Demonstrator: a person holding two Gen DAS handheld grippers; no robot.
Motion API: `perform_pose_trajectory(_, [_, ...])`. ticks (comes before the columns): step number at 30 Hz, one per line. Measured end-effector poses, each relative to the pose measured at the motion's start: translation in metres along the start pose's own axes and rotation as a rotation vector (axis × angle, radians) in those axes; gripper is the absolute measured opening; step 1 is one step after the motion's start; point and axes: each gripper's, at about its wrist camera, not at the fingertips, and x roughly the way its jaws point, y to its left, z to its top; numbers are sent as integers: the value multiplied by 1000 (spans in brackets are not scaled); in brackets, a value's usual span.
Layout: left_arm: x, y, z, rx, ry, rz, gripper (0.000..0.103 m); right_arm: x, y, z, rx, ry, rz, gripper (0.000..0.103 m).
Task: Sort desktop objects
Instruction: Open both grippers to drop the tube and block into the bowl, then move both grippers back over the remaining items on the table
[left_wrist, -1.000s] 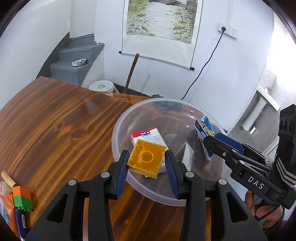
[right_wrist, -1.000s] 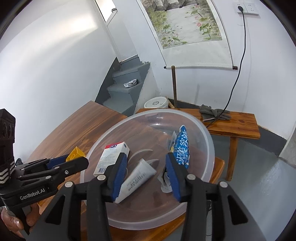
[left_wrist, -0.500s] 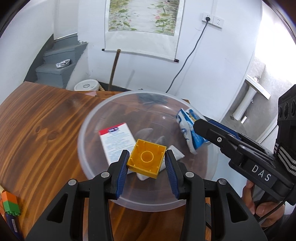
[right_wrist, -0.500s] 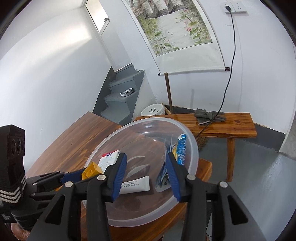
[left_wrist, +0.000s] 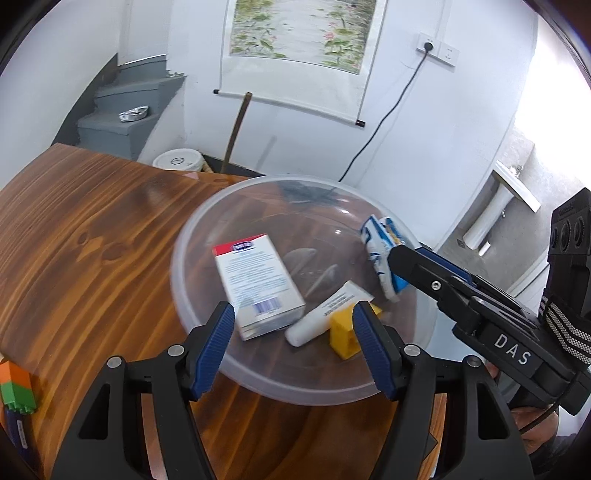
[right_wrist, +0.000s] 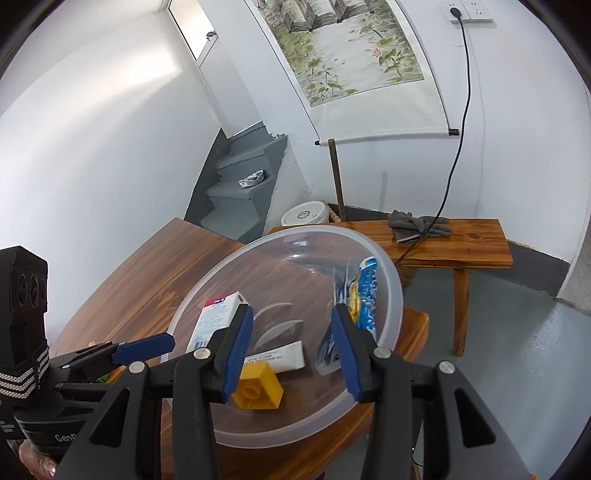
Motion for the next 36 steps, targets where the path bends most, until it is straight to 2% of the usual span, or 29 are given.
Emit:
perform_pose_trajectory(4, [-7,10,-4,-20,-10,20,70,0,9,-2,-18,5,6,49])
perform_pose_trajectory(12, [-25,31,-15,-38,-27,93,70,-1,36,-10,-74,8,33,58])
perform_pose_trajectory(22, [-57,79,-36,-115,-46,163,70,7,74,-25,-132,43,80,60])
perform_pose_trajectory(27, [-76,103,-46,-141,-60,202,70,10,96,-32,-165,50,104,66])
perform_pose_trajectory(36, [-97,143,-68,-189,-55,260,70,26,139,-50,-226,111,154,69])
